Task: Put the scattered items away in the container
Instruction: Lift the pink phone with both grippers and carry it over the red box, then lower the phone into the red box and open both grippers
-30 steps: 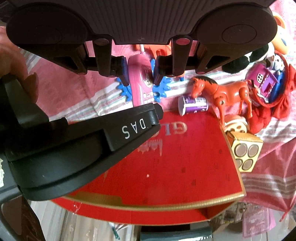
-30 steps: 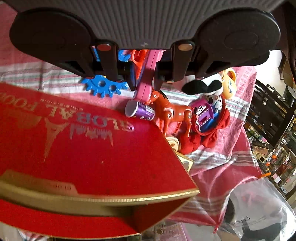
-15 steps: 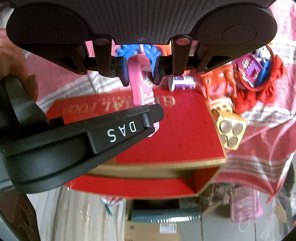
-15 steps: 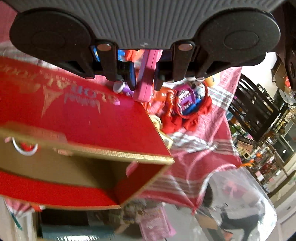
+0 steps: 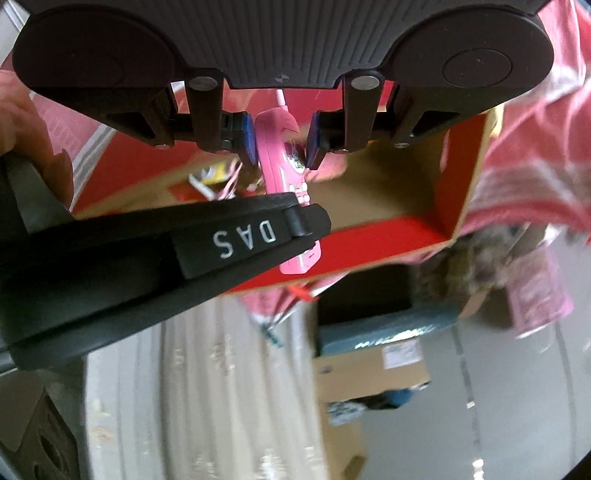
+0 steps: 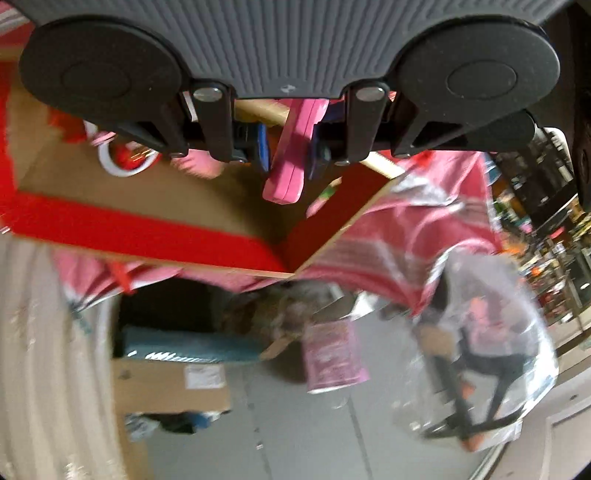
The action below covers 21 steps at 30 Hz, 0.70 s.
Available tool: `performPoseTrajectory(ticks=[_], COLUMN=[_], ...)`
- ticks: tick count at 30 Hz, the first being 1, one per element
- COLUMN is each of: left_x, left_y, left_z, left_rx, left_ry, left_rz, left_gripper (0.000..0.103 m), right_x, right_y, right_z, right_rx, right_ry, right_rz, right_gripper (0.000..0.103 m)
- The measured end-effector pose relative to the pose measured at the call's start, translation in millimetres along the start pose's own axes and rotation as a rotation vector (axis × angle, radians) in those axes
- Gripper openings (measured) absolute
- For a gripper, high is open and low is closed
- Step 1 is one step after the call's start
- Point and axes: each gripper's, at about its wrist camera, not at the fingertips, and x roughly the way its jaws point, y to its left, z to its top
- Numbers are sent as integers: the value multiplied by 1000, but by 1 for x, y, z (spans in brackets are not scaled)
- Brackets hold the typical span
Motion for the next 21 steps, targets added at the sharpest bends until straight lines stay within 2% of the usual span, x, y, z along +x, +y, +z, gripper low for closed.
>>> performPoseTrajectory(ticks=[8, 15, 17, 18, 19, 20, 21], left_x=[61, 108, 120, 122, 128, 133, 136], left_y=[-29, -52, -53, -55, -55, -54, -55], left_z=[55, 72, 74, 71, 70, 69, 66], left_rx=[7, 40, 36, 35, 35, 37, 40], left_ry=[-3, 28, 48, 58, 68, 78, 82], left_rz=[-136, -167, -172, -177, -179, -165, -141], left_gripper=[26, 27, 25, 35, 51, 61, 79], right_x=[-2, 6, 11, 13, 15, 17, 17], right_y=[-76, -112, -122, -126, -131, -135, -139], right_z=[28, 30, 27, 26, 25, 24, 23], right_rx=[45, 54, 72, 77, 84, 94, 107], right_ry=[1, 22, 26, 23, 17, 9, -3], right_rz=[-112, -169, -176, -190, -203, -212, -224], right_gripper=[25, 25, 30, 32, 44, 66, 75])
